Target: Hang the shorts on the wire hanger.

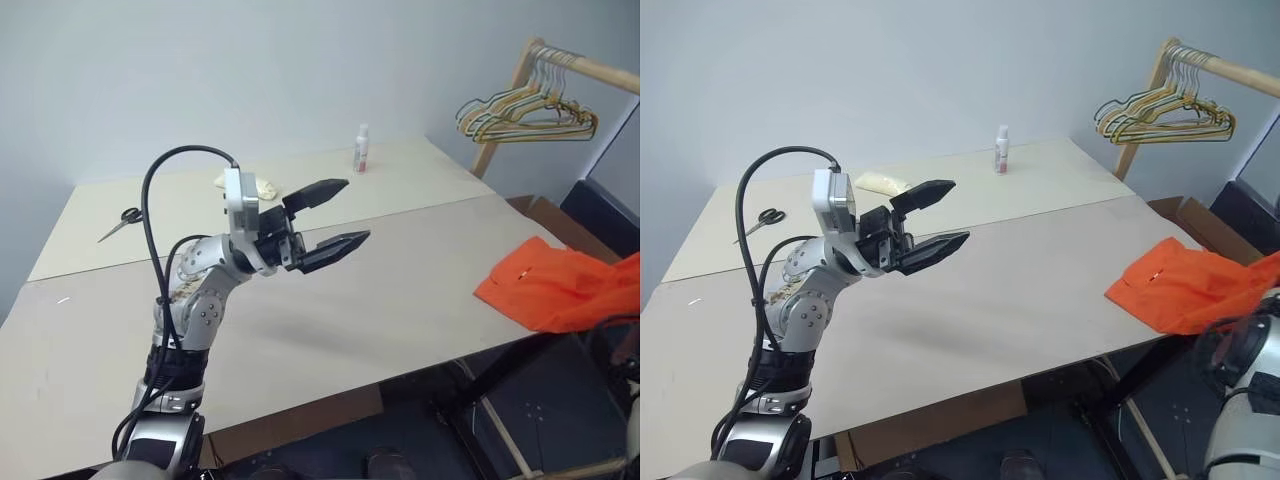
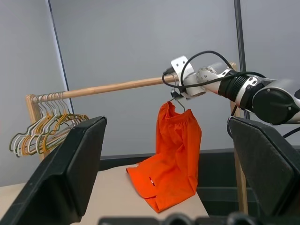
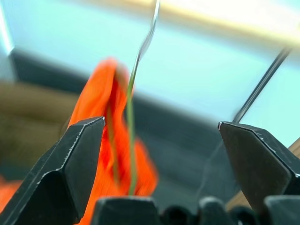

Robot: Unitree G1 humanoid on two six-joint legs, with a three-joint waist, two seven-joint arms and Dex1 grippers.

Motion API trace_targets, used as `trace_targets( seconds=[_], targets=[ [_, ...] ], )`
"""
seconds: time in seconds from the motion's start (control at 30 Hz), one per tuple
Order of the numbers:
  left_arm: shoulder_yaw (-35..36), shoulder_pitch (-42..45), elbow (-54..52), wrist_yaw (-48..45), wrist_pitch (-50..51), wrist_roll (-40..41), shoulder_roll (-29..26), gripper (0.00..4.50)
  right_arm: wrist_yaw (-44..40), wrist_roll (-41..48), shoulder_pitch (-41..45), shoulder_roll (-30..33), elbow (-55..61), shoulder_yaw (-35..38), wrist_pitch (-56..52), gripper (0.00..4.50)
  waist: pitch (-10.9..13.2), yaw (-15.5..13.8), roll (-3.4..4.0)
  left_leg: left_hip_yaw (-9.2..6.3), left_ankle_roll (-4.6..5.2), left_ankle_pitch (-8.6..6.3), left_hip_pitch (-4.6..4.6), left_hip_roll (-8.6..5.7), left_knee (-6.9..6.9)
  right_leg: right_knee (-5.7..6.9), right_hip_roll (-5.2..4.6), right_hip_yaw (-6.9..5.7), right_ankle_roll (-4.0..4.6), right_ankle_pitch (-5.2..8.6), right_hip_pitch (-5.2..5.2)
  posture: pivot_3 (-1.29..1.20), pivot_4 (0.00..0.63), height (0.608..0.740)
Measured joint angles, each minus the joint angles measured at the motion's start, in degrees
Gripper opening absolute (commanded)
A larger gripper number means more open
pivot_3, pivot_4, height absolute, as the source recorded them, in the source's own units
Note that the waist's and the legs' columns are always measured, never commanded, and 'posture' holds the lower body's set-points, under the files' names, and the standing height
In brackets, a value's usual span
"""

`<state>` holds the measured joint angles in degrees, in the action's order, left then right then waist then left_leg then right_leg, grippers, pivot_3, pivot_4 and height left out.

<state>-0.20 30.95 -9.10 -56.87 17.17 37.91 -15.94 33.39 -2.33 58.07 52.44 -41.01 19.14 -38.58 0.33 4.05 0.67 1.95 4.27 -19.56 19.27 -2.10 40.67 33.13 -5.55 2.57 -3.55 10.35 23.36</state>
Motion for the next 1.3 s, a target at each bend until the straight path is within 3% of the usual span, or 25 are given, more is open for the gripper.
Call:
trace_targets(
  seconds=[0.33, 0.67, 0.97, 1.3],
  targets=[
    [0.4, 0.0, 0.0, 0.3, 0.0, 0.1, -0.1, 4.5, -10.0, -6.6, -5.0, -3.0, 7.8, -9.9, 16.2, 4.48, 0.0, 0.1, 0.0, 0.02, 0.0, 0.01, -0.05, -0.04, 0.02, -0.01, 0.02, 0.04, -0.21, -0.14, -0.02, -0.02, 0.0, 0.74],
    [1.7, -2.4, -0.5, 2.3, 2.1, -0.9, -8.2, 4.5, -33.8, -7.1, -11.1, -9.5, 20.4, -20.0, 24.1, 4.48, 0.0, -0.7, -0.08, -0.16, -0.15, 0.09, -0.05, 0.01, 0.01, 0.06, 0.05, -0.15, -0.23, -0.16, 0.03, 0.08, 0.0, 0.74],
    [3.6, -10.4, -1.3, 3.7, 2.9, -6.3, -16.7, 4.5, -54.7, -5.2, -23.4, -10.9, 29.2, -25.8, 30.9, 4.48, 0.1, -4.7, -0.17, -0.23, -0.73, 0.41, 0.6, -0.08, -0.06, 0.54, 0.01, -0.24, -0.2, -0.16, 0.95, 0.16, 0.0, 0.74],
    [3.9, -20.6, -3.7, 3.8, 2.6, -8.8, -20.4, 4.5, -75.2, 1.5, -37.2, -9.3, 41.5, -27.6, 31.7, 4.48, 0.2, -8.7, -0.41, -0.38, -0.76, 0.43, 0.66, -0.09, -0.05, 0.52, 0.01, -0.42, -0.16, -0.14, 0.93, 0.23, 0.0, 0.74]
  ],
)
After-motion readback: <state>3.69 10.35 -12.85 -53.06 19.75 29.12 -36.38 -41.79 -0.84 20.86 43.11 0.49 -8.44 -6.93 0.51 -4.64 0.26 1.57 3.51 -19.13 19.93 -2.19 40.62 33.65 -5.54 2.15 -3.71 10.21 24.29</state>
